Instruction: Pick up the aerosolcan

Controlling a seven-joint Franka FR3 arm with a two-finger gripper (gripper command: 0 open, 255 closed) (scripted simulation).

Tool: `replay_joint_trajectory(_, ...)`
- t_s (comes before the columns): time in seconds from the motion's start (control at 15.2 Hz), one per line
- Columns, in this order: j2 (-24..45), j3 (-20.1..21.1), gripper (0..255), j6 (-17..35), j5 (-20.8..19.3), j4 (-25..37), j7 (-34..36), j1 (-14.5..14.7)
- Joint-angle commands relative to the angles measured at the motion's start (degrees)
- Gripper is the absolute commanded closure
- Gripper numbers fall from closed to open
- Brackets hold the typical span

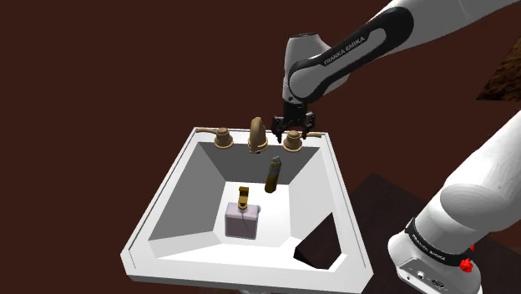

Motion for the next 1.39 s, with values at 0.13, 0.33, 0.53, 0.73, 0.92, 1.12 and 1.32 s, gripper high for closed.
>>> replay_joint_trajectory(0.13,9.7,-0.1,0,5.3,-1.9,3.6,7.3,-0.7)
replay_joint_trajectory(0.33,16.8,-1.0,0,8.1,-3.2,7.2,12.2,-0.6)
replay_joint_trajectory(0.53,23.7,-2.3,0,10.4,-3.9,11.2,16.5,-0.2)
replay_joint_trajectory(0.73,29.8,-3.7,0,12.1,-3.9,15.3,19.9,0.2)
replay_joint_trajectory(0.92,31.8,-4.0,0,13.9,-4.3,15.5,20.1,0.5)
replay_joint_trajectory(1.12,33.9,-4.3,0,15.6,-4.7,15.8,20.3,0.7)
replay_joint_trajectory(1.32,34.9,-4.4,0,16.5,-4.9,16.0,20.4,0.8)
